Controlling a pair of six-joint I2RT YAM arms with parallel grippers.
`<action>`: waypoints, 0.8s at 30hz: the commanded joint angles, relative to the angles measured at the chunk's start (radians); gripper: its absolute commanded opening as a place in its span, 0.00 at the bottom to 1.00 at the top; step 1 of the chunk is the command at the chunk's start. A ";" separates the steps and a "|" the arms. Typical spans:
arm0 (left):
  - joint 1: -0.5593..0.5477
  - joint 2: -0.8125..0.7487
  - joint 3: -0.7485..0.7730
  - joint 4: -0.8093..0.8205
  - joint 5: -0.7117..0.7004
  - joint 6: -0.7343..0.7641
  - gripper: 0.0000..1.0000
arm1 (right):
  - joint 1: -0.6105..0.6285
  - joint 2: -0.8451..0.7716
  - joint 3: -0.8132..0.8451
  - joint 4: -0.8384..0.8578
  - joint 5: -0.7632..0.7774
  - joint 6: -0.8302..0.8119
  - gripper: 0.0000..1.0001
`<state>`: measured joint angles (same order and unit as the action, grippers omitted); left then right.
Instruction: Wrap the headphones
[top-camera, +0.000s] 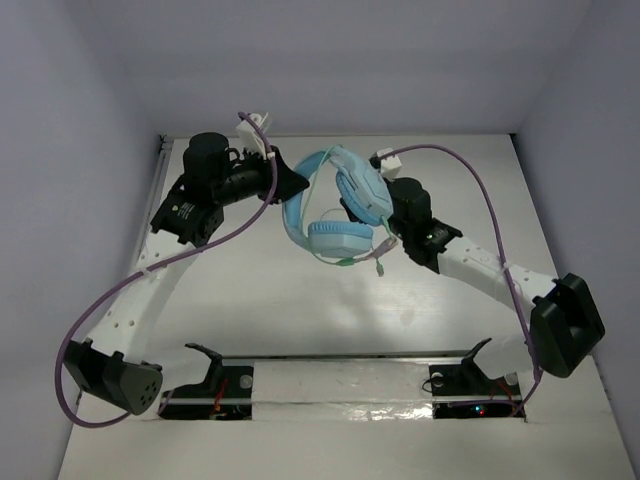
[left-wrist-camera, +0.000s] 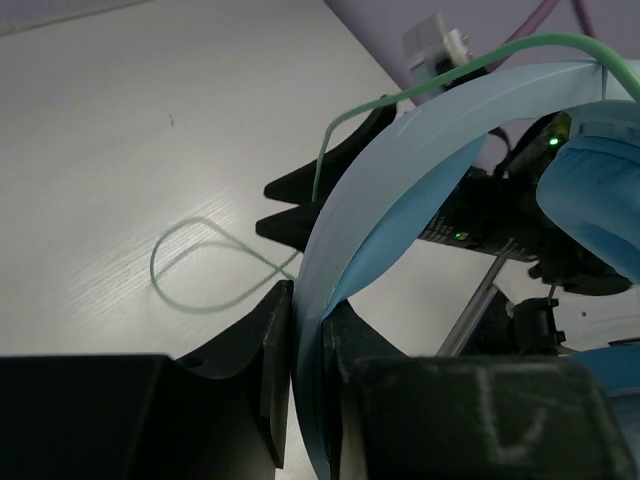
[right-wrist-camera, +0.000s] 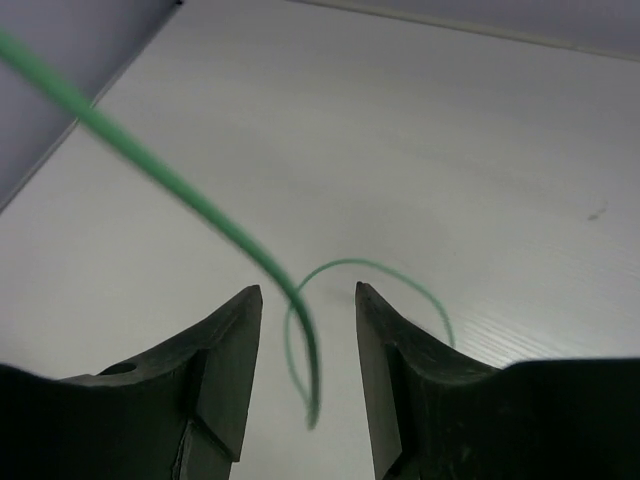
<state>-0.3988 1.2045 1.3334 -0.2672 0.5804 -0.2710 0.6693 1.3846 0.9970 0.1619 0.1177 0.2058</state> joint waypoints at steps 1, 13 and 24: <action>0.003 -0.040 0.111 0.097 0.049 -0.077 0.00 | -0.036 0.031 -0.030 0.221 -0.137 0.043 0.49; 0.003 0.009 0.262 -0.020 -0.031 -0.103 0.00 | -0.066 0.217 -0.061 0.481 -0.403 0.110 0.58; 0.003 0.104 0.470 -0.105 -0.237 -0.094 0.00 | -0.053 0.364 -0.146 0.657 -0.487 0.270 0.44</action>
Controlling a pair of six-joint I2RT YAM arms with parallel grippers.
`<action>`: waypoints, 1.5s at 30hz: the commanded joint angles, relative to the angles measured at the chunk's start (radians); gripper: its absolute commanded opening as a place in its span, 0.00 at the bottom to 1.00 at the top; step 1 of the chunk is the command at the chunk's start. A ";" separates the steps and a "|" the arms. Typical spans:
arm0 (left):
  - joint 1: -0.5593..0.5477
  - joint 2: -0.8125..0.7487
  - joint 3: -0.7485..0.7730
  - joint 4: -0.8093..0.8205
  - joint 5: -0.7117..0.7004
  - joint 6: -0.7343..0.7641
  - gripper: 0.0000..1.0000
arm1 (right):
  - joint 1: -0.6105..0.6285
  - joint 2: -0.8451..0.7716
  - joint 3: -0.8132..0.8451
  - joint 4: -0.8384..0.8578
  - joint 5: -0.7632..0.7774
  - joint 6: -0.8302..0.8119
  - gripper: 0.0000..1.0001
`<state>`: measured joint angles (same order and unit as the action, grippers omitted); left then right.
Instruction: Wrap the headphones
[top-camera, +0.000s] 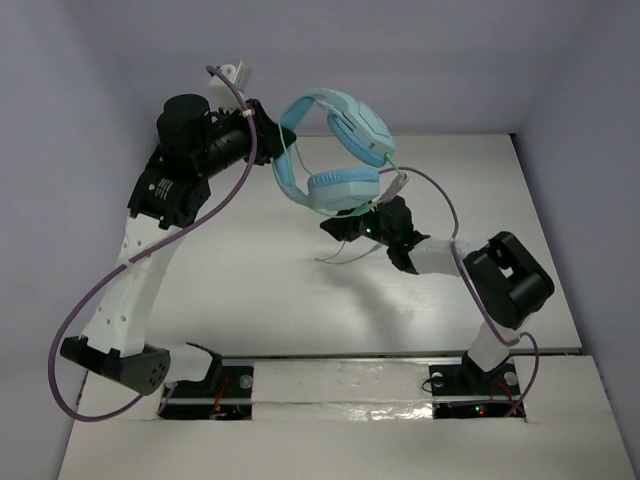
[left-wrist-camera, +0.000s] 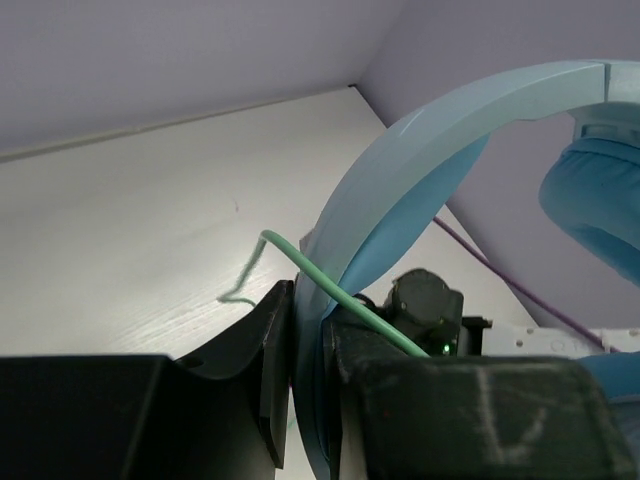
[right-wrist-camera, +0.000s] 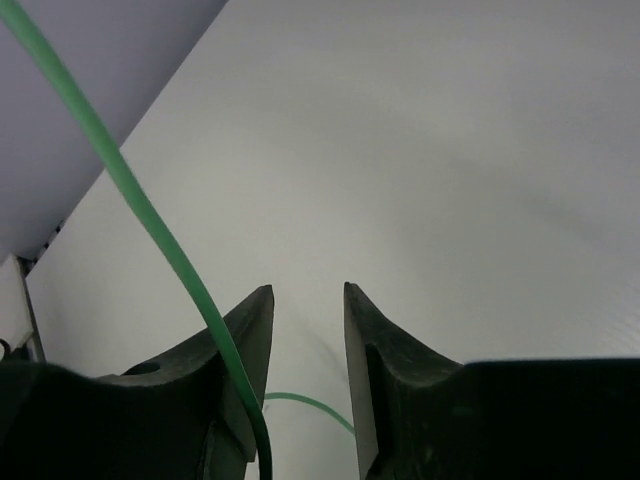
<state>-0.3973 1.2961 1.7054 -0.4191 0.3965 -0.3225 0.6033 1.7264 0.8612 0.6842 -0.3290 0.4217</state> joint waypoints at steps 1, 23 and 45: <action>0.002 0.026 0.117 0.031 -0.068 -0.033 0.00 | 0.026 0.030 -0.008 0.130 -0.041 0.051 0.39; 0.002 -0.044 -0.259 -0.142 -0.059 0.154 0.00 | -0.186 -0.139 0.306 -0.291 0.506 -0.107 0.00; 0.034 -0.093 -0.202 -0.038 0.145 0.122 0.00 | -0.241 -0.134 0.133 -0.239 0.348 -0.005 0.00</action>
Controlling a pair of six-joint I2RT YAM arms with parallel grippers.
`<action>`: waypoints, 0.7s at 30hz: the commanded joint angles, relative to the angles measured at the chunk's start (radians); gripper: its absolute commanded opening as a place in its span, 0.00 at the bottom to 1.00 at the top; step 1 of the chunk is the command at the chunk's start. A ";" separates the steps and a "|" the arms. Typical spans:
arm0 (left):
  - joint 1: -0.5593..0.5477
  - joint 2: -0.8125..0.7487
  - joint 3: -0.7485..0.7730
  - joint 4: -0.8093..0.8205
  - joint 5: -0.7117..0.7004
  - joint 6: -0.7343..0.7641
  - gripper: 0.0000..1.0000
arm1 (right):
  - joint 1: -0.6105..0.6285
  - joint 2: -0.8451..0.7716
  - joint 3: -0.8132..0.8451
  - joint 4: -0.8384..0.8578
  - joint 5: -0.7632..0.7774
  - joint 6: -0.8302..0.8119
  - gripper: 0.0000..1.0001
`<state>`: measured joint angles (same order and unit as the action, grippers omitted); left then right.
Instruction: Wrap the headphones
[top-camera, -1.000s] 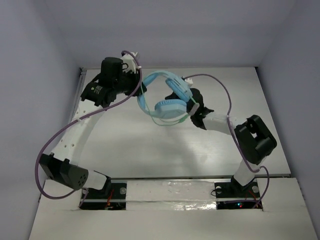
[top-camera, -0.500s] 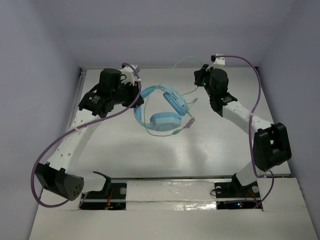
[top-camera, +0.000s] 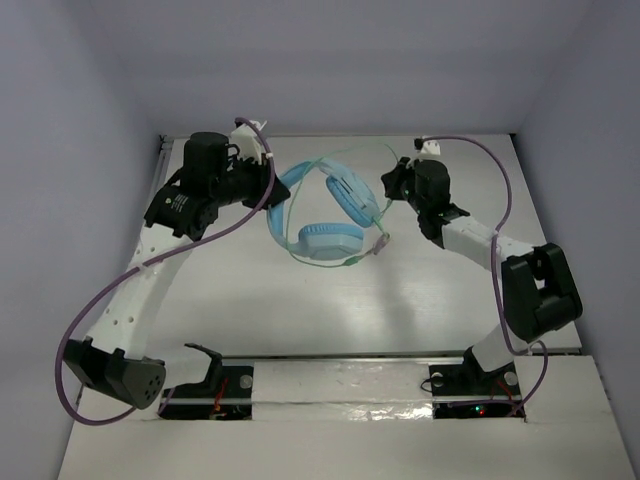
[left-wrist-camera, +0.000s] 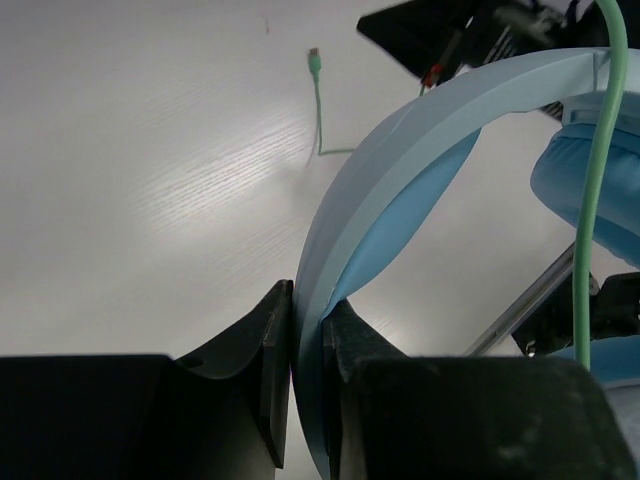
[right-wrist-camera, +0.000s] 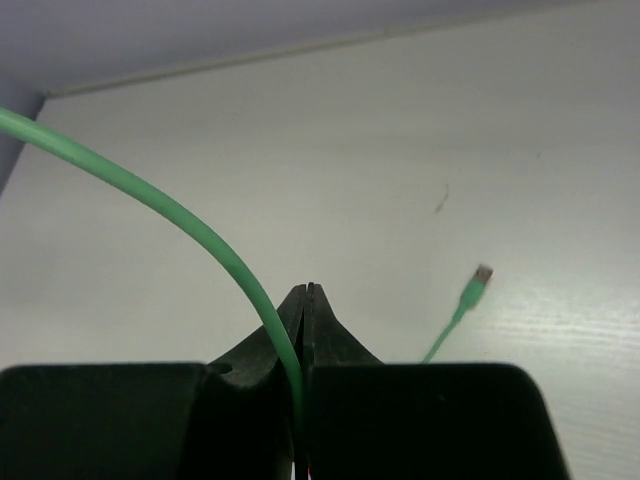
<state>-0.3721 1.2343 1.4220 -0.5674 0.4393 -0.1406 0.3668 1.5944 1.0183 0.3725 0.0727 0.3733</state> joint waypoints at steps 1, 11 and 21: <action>0.009 -0.030 0.089 0.116 0.096 -0.068 0.00 | -0.005 -0.002 -0.043 0.084 -0.062 0.050 0.00; 0.064 -0.018 0.143 0.254 0.177 -0.192 0.00 | 0.055 0.027 -0.104 0.124 -0.180 0.079 0.00; 0.084 0.008 0.164 0.365 -0.149 -0.341 0.00 | 0.260 0.079 -0.089 0.072 -0.235 0.068 0.00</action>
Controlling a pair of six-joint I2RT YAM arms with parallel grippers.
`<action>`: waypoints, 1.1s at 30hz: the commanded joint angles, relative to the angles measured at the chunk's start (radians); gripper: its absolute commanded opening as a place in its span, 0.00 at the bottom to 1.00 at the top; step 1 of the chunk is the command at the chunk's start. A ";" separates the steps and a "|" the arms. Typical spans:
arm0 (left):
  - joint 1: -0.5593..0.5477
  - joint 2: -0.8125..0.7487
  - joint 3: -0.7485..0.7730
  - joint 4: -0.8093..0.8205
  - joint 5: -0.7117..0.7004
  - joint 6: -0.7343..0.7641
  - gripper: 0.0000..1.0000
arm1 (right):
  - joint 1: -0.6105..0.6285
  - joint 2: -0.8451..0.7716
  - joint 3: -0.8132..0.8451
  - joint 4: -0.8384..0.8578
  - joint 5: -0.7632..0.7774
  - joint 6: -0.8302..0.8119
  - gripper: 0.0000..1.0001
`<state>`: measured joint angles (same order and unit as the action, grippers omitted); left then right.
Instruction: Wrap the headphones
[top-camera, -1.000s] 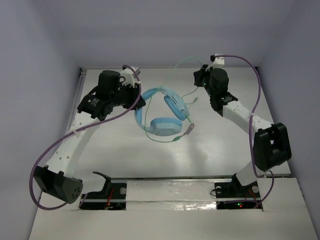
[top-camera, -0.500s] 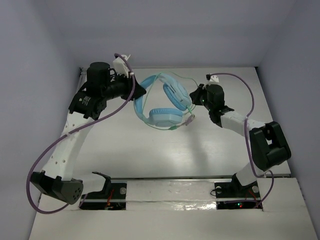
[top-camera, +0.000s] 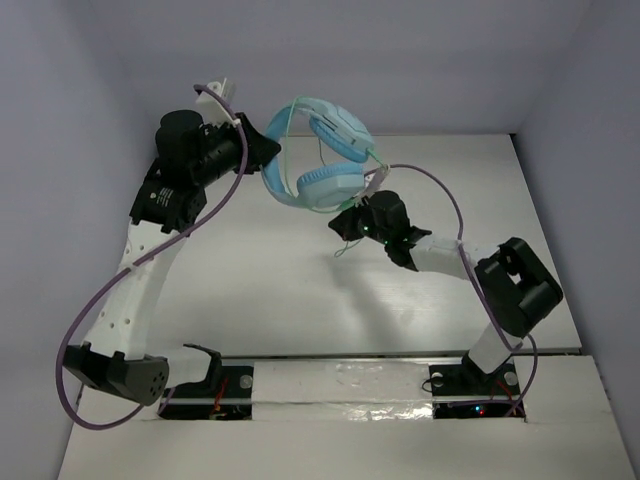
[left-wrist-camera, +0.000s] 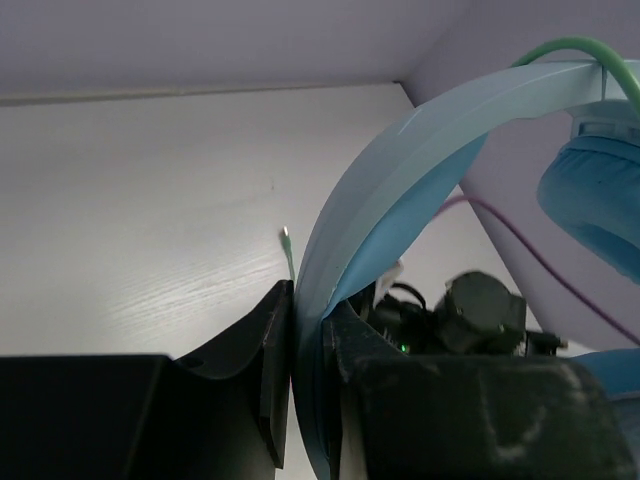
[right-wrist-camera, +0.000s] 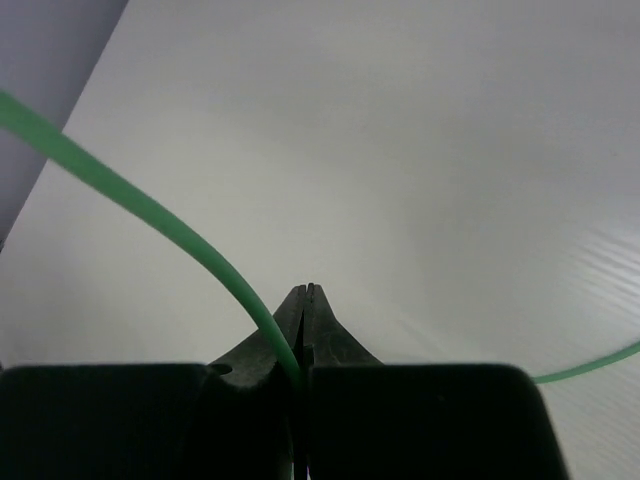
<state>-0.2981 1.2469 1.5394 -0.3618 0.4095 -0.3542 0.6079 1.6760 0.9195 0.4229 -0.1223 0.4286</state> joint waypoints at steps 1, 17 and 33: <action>0.010 -0.001 0.038 0.173 -0.148 -0.143 0.00 | 0.032 -0.012 0.002 0.028 -0.054 0.027 0.00; -0.019 0.080 -0.187 0.399 -0.701 -0.214 0.00 | 0.225 -0.148 -0.018 -0.088 -0.182 0.058 0.00; -0.219 0.279 -0.122 0.227 -1.129 0.164 0.00 | 0.280 -0.358 0.266 -0.788 0.157 -0.143 0.00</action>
<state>-0.4850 1.5318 1.3437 -0.1913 -0.6151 -0.2432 0.8783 1.3369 1.0710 -0.2039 -0.0669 0.3786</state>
